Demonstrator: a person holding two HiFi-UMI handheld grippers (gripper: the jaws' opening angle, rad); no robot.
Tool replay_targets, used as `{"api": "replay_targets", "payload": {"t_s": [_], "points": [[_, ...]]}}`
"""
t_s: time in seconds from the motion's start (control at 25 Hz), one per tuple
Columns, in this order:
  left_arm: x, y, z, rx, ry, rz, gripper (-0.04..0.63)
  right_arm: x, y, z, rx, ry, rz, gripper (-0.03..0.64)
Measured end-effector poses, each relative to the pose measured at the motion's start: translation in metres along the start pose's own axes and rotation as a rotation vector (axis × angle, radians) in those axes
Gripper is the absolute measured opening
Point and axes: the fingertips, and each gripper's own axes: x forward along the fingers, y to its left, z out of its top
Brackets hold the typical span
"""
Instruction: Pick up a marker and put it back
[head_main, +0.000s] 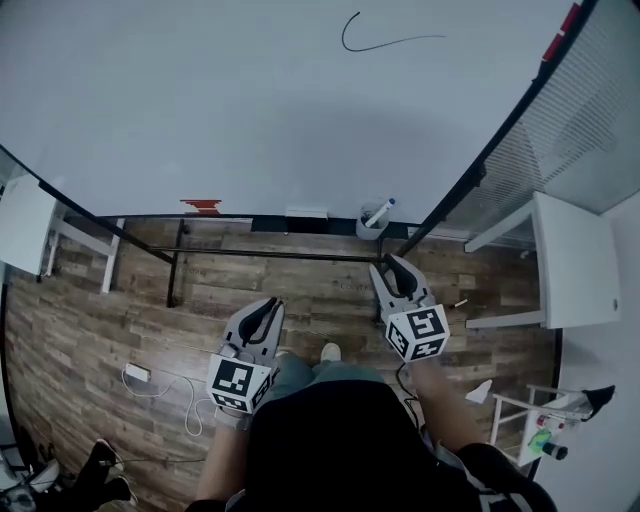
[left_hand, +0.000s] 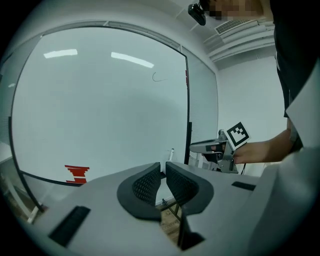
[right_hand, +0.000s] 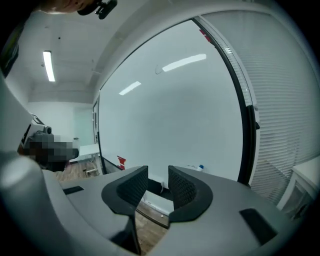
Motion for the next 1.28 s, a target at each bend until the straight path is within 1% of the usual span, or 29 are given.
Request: {"api": "replay_targets", "payload": {"t_s": [0.24, 0.44, 0.56, 0.88, 1.12, 1.28], "points": [[0.058, 0.012, 0.004, 0.004, 0.039, -0.096, 0.049, 0.034, -0.057, -0.011, 0.085, 0.037, -0.125, 0.14], [0.101, 0.021, 0.008, 0.082, 0.079, -0.251, 0.049, 0.063, -0.095, -0.02, 0.169, 0.042, -0.236, 0.144], [0.124, 0.033, 0.01, 0.102, 0.099, -0.311, 0.049, 0.082, -0.111, -0.026, 0.21, 0.044, -0.281, 0.147], [0.171, 0.061, 0.003, 0.144, 0.157, -0.457, 0.049, 0.121, -0.134, -0.041, 0.279, 0.05, -0.375, 0.15], [0.191, 0.072, -0.002, 0.163, 0.178, -0.527, 0.049, 0.135, -0.142, -0.048, 0.292, 0.062, -0.432, 0.15], [0.196, 0.073, -0.002, 0.172, 0.178, -0.571, 0.049, 0.138, -0.139, -0.047, 0.283, 0.054, -0.459, 0.12]]}}
